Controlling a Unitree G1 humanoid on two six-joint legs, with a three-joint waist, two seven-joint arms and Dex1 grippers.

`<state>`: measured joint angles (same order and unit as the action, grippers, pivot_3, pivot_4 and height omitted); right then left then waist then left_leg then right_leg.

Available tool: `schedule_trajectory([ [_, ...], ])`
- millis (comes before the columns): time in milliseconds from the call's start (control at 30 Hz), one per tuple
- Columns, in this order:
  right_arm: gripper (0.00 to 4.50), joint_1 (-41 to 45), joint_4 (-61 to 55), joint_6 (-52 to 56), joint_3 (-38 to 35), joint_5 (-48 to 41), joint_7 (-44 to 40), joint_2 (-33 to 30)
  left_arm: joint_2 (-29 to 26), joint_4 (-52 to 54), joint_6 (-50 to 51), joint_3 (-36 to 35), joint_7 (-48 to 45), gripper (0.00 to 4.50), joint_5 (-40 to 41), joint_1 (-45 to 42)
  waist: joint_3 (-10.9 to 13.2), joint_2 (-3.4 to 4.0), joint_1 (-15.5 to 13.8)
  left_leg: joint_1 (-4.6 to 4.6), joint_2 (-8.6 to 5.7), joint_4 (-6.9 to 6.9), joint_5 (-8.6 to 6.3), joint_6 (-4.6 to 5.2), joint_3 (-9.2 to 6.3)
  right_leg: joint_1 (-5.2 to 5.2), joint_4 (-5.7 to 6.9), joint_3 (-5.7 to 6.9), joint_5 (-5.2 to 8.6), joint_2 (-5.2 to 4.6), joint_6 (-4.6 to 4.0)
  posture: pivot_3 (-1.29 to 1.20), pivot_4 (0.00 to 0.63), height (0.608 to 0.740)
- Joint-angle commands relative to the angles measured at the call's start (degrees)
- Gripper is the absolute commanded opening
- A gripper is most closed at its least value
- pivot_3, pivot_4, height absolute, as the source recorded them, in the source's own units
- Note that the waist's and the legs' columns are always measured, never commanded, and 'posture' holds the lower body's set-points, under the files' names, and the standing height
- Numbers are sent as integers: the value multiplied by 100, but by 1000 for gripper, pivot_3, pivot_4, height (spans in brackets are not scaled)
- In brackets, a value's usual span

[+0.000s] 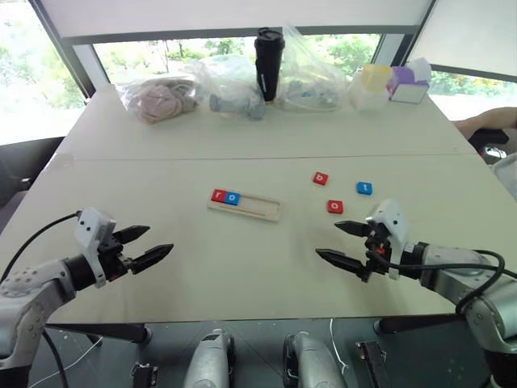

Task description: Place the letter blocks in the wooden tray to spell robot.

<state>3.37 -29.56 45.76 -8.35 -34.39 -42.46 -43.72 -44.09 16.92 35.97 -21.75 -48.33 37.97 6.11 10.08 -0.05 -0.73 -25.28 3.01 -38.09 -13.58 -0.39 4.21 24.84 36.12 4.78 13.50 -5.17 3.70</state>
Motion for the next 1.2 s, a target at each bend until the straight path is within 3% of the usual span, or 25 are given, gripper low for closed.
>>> schedule_trajectory([
  [33, 4465, 15, -146, -117, -75, 5, 4, -41, -81, 45, -69, -69, -92, 4500, 24, -96, 0, 0, -2, 0, 0, 0, 0, 0, 0, 0, 0, 0, 0, 0, 0, 0, 150, 740],
  [333, 4465, -78, -222, -127, -94, 12, 73, -11, -70, -108, -46, 77, -51, 4500, -60, -297, 0, -1, 2, 0, -1, 0, 0, 0, 0, -1, 0, 0, 0, 1, 0, 0, 150, 740],
  [733, 4465, 40, -156, -153, 21, 132, 191, -3, -114, -415, -286, 334, 584, 4500, -1023, -681, 0, -2, -4, 2, -1, -1, 0, 1, -1, -3, 2, 0, -1, 3, 1, 0, 150, 740],
  [1000, 4465, 104, -92, -25, 6, 53, 134, -41, -285, -888, -301, 129, -25, 4500, -743, -886, 1, -3, 0, 2, -1, -1, 1, 1, 0, -2, 3, 0, -1, 3, 2, 0, 150, 740],
  [1200, 4465, 792, -89, 606, 102, -320, 120, -60, -855, -2365, -1412, 922, -1075, 4500, -1500, -2059, 1, -4, -14, 3, -1, -8, 2, 1, -2, 0, 9, 1, -6, 7, -6, 0, 150, 740],
])
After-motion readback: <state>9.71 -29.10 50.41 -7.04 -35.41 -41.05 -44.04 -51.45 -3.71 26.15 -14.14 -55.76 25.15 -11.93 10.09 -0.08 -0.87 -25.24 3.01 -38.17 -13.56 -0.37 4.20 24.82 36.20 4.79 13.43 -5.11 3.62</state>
